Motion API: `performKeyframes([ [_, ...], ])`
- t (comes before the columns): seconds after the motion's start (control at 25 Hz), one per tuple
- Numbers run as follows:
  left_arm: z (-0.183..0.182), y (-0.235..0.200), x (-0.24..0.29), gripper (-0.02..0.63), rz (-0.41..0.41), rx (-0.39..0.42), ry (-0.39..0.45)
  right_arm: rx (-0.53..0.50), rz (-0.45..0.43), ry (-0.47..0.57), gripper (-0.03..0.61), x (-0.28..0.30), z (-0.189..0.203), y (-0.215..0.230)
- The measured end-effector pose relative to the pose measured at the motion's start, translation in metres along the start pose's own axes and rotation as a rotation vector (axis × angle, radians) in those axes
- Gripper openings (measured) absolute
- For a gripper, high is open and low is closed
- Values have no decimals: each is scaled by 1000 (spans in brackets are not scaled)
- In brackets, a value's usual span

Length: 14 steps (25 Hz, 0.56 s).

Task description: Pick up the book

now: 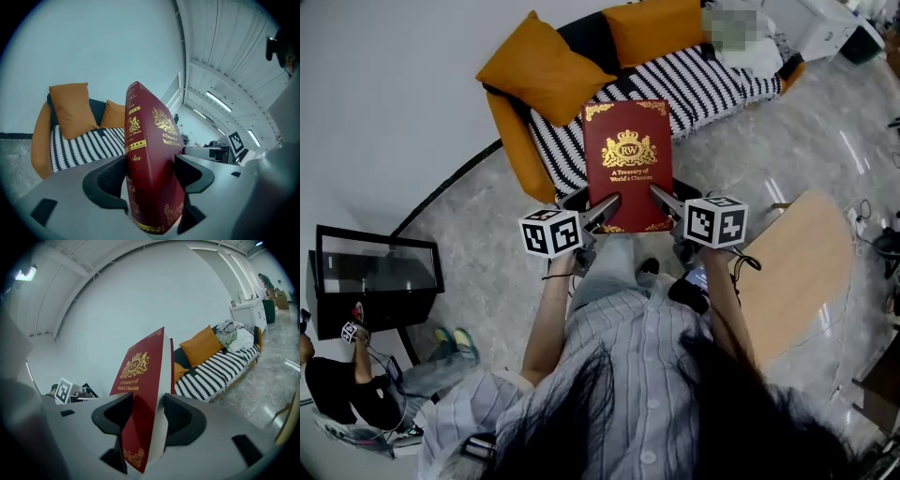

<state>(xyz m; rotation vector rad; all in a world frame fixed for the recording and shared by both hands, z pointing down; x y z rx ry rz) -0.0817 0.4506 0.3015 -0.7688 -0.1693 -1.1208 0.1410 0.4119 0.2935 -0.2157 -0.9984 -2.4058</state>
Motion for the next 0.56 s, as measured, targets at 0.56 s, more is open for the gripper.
performKeyframes([
  [0.56,-10,6,21,333,23,55,-10,26,0,46,222,-7,-4,19],
])
Point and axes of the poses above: the fingertips, and each gripper's own axes: x forward along the fingers, y to its right, z out of its underside, the point moved 8 cm from there along -x, backward along the fingers, and after that the axes turned 10 degrees about -z, right-handed, at the moved point
